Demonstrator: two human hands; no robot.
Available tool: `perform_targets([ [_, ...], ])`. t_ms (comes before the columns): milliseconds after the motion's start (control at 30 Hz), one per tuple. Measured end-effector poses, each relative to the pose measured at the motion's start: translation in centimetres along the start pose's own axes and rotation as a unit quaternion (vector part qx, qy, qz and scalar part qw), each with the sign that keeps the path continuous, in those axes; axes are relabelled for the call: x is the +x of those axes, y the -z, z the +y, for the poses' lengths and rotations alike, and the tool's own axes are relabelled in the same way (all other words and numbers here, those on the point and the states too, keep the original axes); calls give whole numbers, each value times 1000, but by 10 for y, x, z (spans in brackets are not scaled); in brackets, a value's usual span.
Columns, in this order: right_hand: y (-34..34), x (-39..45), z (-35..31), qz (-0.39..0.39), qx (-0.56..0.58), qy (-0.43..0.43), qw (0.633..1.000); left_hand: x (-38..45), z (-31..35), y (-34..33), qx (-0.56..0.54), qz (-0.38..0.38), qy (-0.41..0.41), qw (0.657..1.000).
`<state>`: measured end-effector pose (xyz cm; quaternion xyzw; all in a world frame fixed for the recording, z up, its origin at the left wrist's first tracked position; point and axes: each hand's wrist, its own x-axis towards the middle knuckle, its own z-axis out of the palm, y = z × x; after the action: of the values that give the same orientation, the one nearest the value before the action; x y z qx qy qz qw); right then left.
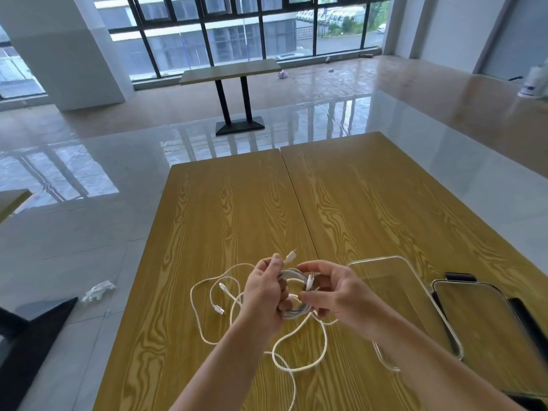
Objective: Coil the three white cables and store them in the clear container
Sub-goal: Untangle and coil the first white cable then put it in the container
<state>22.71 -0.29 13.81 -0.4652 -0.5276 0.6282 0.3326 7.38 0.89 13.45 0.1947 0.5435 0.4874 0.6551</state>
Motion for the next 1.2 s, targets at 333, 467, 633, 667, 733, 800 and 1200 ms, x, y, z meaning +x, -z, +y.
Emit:
perform_targets([
  [333,37,-9,25,71,66,-20,995,8,-26,-31,78,-35,-39,996],
  [467,59,-14,35,106,102,-36,988,7,-36,-43,112,-54,-39,991],
  [633,88,-24,52,135,147,-74,977,12,-52,-56,154,-87,-21,984],
  [667,93,-26,56,140,151,-80,975,13,-56,-59,169,-93,-22,981],
  [733,103,-30,64,153,158,-93,971,18,-66,-67,193,-104,-25,975],
  [800,113,-36,72,166,166,-104,966,23,-77,-76,212,-108,-23,971],
  [1200,161,-62,118,247,281,-158,914,56,-127,-131,357,-101,-11,929],
])
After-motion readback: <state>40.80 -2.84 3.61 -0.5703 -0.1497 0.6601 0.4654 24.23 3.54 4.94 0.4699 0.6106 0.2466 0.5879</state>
